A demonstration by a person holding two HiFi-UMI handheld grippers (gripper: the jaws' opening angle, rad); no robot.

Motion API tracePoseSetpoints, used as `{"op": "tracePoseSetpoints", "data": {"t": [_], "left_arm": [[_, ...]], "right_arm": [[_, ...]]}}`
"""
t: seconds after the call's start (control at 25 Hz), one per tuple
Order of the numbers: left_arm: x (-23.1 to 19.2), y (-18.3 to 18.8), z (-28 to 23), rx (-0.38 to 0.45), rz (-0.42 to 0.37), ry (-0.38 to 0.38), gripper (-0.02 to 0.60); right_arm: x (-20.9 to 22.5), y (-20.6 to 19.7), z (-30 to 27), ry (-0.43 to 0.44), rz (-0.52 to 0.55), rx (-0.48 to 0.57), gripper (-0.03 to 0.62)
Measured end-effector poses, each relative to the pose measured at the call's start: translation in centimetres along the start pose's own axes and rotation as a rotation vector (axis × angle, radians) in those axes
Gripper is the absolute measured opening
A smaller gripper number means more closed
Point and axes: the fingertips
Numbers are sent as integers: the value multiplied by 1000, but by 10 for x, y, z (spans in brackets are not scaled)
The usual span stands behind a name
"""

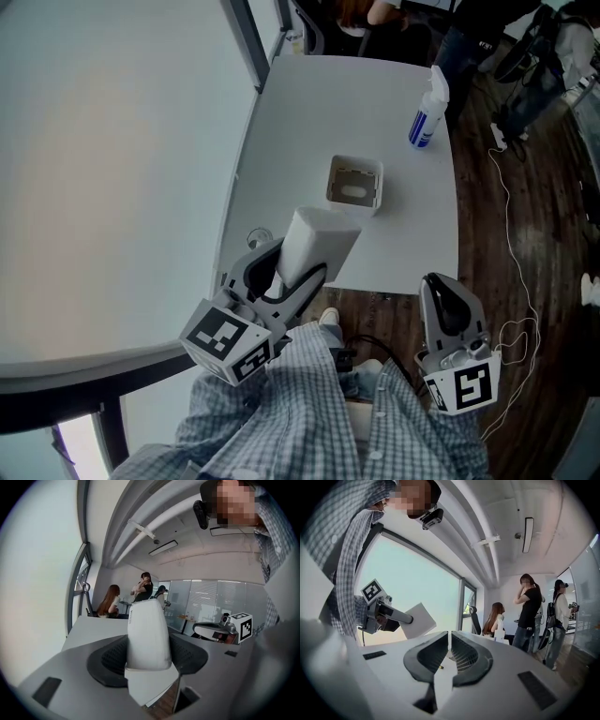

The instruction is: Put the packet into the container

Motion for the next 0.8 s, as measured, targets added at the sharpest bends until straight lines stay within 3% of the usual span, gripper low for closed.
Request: {"op": "tracePoseSetpoints", "data": {"t": [0.44, 0.8], "left_arm": [[-35, 12, -54, -32, -23, -104, 265], [-36, 28, -89, -57, -39, -107, 265]], "right_arm": [[20, -3, -38, -95, -21, -32, 32], [49, 0, -43, -114, -46, -31, 32]]}}
Point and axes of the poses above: the fingertips, and each gripper's own axes: z backward along the fingers, x to its right, y out of its top, and after that the axes turned 14 degrees about y, right-handed
